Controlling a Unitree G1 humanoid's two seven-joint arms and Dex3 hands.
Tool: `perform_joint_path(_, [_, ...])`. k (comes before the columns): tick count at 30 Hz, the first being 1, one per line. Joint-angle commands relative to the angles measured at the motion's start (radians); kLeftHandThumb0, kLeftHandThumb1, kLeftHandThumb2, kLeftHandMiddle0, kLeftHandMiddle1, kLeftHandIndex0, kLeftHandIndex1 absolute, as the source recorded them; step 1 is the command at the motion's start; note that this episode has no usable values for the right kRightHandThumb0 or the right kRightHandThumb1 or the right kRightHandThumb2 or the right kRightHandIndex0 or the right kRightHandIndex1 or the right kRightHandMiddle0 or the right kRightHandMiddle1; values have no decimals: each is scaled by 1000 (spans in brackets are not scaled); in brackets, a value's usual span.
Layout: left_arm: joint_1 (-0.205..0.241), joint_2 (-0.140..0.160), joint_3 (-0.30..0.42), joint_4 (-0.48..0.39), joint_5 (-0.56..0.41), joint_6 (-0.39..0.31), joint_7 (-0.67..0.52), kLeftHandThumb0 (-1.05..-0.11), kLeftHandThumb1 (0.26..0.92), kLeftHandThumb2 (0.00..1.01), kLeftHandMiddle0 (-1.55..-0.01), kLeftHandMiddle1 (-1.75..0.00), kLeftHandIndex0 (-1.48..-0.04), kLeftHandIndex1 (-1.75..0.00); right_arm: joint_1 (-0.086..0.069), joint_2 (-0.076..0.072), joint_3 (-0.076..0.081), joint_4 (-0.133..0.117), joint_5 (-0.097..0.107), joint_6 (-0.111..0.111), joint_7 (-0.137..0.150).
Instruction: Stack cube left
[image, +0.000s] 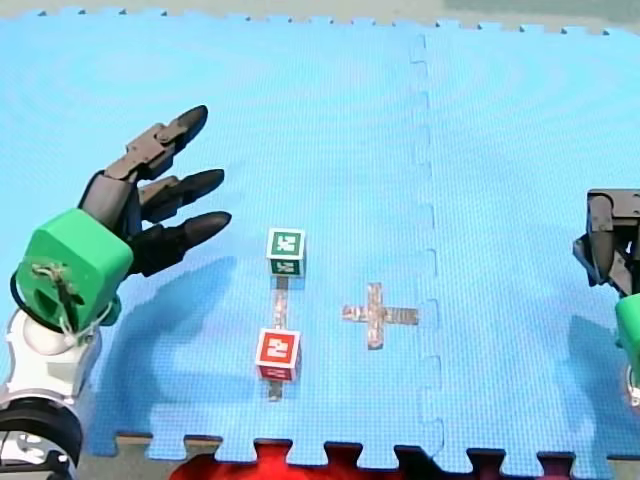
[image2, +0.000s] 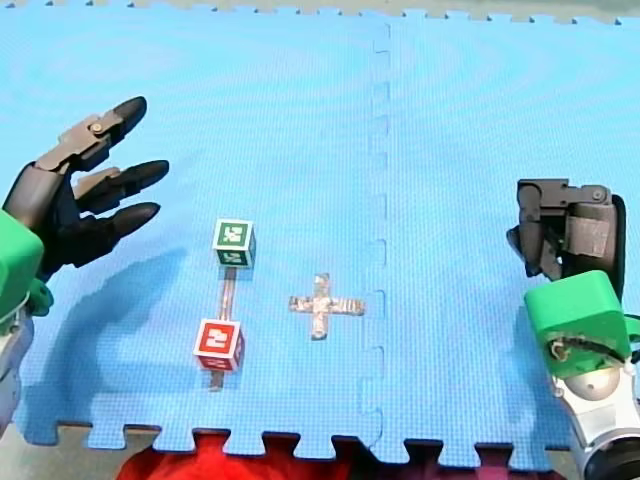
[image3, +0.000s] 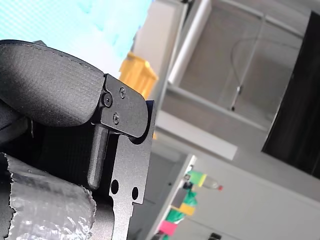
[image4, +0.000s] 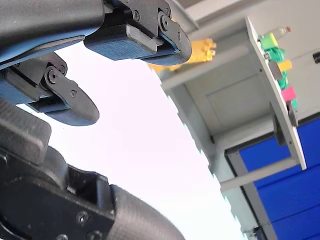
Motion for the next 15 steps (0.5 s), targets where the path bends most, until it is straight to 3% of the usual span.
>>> perform_joint_path(1, [-4, 10, -8, 2, 13, -2, 21, -1048, 917, 49, -740, -10, -388, 0, 2, -4, -1, 1, 1, 2, -3])
perform_joint_path(15, [-5, 14, -26, 1, 38, 7, 66, -1048, 921, 64, -735, -5, -381, 0, 1, -6, -1, 8, 0, 3, -2])
